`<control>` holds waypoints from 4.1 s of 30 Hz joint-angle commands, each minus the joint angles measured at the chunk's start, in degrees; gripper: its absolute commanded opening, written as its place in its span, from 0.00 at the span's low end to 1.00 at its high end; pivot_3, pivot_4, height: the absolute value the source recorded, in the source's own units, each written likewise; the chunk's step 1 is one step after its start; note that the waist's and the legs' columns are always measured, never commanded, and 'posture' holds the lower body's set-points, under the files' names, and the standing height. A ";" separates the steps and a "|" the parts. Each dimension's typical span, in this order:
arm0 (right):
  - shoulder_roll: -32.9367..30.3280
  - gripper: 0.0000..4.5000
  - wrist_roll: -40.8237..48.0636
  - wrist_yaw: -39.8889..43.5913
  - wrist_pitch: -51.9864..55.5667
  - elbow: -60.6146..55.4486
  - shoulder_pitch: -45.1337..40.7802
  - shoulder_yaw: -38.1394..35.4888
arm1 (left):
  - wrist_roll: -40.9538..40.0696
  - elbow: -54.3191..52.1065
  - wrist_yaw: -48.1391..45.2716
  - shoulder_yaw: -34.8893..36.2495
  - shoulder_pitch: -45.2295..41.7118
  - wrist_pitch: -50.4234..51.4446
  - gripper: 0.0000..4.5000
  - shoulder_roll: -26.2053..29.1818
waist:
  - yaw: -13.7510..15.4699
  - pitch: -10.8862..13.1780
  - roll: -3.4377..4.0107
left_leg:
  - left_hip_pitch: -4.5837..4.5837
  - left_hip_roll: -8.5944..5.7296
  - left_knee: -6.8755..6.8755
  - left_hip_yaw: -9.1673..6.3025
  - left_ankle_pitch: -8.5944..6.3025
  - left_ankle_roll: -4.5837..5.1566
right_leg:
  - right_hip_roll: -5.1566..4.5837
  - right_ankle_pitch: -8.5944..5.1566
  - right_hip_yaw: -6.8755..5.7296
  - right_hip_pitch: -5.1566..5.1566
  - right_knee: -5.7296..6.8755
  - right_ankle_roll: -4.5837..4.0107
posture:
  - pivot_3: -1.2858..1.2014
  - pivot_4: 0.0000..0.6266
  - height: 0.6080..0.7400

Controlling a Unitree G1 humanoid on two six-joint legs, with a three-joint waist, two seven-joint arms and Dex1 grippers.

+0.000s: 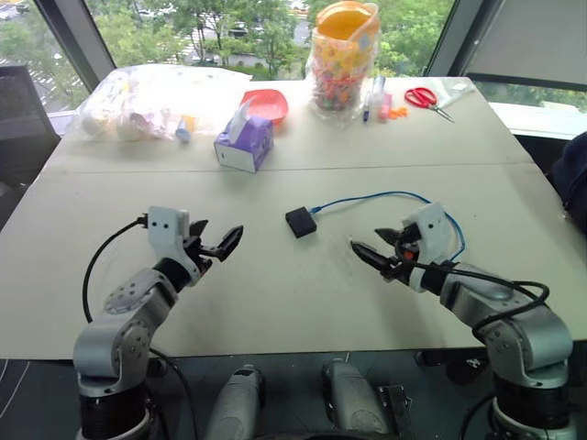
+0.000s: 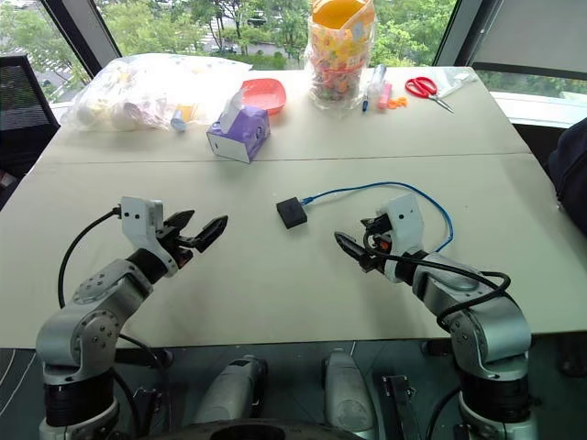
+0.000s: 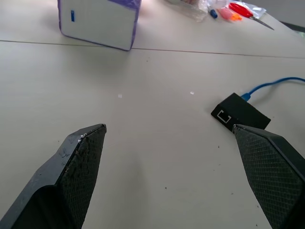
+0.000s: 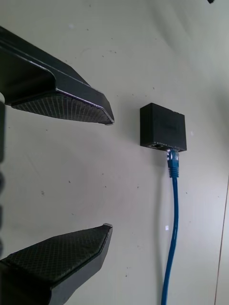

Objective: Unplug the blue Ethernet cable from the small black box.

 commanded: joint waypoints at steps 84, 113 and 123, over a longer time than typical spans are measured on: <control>3.95 0.01 -45.37 29.81 -74.33 76.58 -55.43 28.78 | -15.50 -0.24 -15.17 -2.75 -2.77 -1.74 1.00 17.73 | -1.50 0.11 0.11 | -0.53 -0.02 -0.27 -0.06 -0.03 0.03 | 0.00 0.25 -0.07 -0.57 -0.13 0.10 | 0.52 0.24 1.00; -2.38 0.00 -52.80 16.91 -65.64 19.22 -26.53 25.27 | -15.44 22.48 -28.39 -10.97 -26.58 -1.35 0.48 16.59 | -0.38 0.10 0.09 | -0.55 -0.02 -0.14 -0.02 0.00 -0.02 | -0.02 0.24 -0.04 -0.55 -0.13 0.11 | 0.52 0.24 1.00; -2.84 0.00 -48.59 23.06 -59.76 16.97 -26.03 25.38 | -12.73 22.58 -30.15 -12.55 -26.05 -2.79 0.11 16.05 | -0.41 0.10 0.09 | -0.55 -0.02 -0.14 -0.03 0.00 -0.02 | -0.02 0.24 -0.04 -0.54 -0.13 0.11 | 0.52 0.24 1.00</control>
